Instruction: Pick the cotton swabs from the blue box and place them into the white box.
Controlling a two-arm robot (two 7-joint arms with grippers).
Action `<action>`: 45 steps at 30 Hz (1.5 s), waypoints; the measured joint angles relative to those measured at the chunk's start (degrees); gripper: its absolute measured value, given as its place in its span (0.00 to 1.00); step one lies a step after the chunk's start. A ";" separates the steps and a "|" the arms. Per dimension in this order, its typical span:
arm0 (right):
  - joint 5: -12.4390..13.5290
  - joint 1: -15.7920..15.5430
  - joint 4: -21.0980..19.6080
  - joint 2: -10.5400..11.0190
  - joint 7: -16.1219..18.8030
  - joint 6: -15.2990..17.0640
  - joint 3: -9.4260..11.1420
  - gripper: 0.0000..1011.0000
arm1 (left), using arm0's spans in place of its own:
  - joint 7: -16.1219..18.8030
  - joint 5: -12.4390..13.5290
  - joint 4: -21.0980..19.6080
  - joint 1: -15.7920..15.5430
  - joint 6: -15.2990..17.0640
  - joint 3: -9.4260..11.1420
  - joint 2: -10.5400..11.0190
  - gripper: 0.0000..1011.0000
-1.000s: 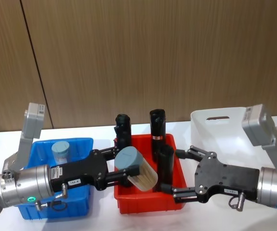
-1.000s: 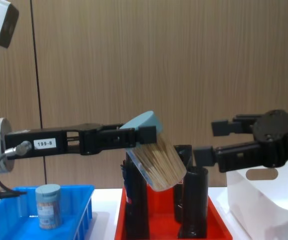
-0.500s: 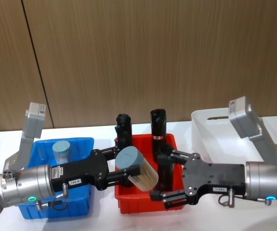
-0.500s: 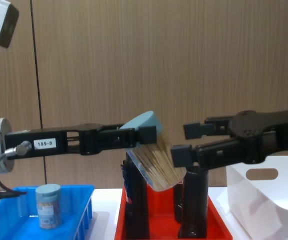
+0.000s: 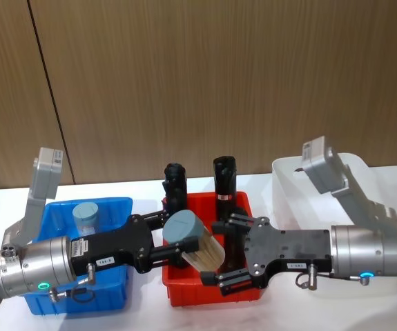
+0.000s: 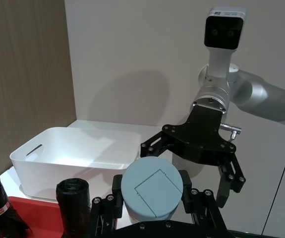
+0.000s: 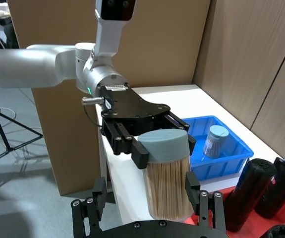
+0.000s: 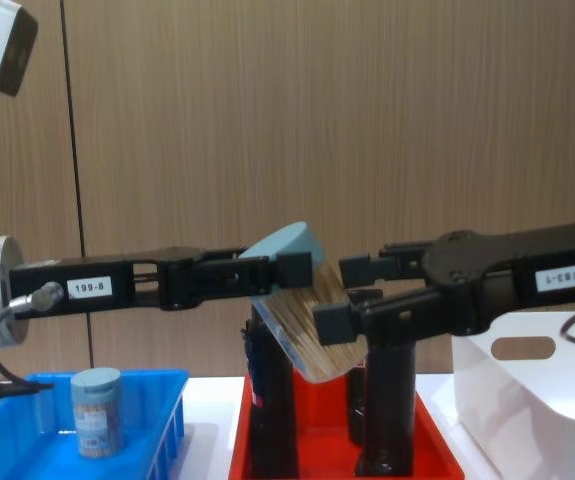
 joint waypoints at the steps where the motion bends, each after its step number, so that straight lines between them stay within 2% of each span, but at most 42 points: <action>1: -0.12 0.14 0.21 -0.08 -0.01 -0.09 -0.09 0.99 | 0.00 0.00 0.00 0.00 0.00 0.00 0.00 0.66; 18: -3.09 2.50 4.67 -1.43 -1.93 -1.64 -1.93 0.99 | 0.00 -0.01 0.00 0.00 0.00 0.00 0.00 0.66; 32: -4.44 3.76 7.08 -2.19 -2.78 -2.38 -3.27 0.99 | 0.00 -0.01 0.00 0.00 0.00 0.00 0.00 0.66; 39: -4.48 4.02 7.54 -2.23 -3.08 -2.57 -3.60 0.85 | 0.00 -0.01 0.00 0.00 0.00 0.00 0.00 0.66; 40: -4.48 4.05 7.61 -2.23 -3.17 -2.60 -3.67 0.79 | 0.00 -0.01 0.00 0.00 0.00 0.00 0.00 0.66; 45: -4.40 4.19 7.76 -2.18 -3.18 -2.75 -3.88 0.68 | 0.06 0.00 0.00 0.00 -0.01 -0.03 0.00 0.66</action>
